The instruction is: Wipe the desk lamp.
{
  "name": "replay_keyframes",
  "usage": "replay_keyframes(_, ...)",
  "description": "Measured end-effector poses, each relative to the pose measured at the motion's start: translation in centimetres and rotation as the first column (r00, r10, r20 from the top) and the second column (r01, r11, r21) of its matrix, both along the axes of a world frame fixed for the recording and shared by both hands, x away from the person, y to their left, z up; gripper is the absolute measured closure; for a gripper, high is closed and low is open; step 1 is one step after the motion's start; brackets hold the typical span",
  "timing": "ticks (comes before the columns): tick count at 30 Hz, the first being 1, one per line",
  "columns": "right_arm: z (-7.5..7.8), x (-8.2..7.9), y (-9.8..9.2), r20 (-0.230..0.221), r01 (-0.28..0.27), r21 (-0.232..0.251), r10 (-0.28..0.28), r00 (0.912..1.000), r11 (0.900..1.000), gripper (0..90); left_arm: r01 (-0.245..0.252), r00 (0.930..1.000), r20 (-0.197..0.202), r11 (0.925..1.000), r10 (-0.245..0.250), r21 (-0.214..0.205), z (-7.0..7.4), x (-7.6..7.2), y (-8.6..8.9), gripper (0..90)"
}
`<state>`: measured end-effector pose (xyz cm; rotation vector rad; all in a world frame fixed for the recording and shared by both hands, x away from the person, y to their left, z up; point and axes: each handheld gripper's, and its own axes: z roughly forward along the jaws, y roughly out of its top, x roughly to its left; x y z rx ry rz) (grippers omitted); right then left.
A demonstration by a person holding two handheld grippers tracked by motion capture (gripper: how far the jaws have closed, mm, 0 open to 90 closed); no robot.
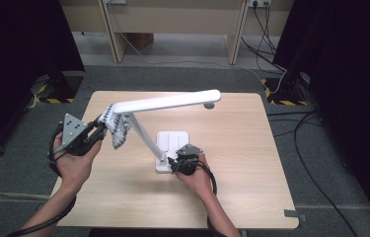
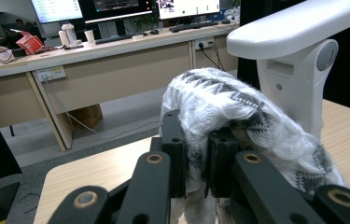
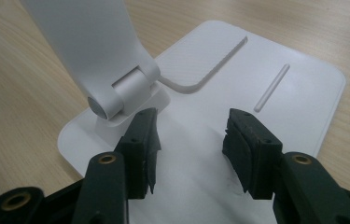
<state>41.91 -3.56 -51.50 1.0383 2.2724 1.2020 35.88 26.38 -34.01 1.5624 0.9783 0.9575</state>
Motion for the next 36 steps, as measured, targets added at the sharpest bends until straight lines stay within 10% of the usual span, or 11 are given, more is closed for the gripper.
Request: replay_keyframes(36,0.0,0.0,0.0,-0.001,0.001,-0.002,-0.001,1.0,1.0,54.0,-0.054,0.9974,-0.046,0.9978,0.056,0.039,-1.1,0.8,-4.6,80.1)
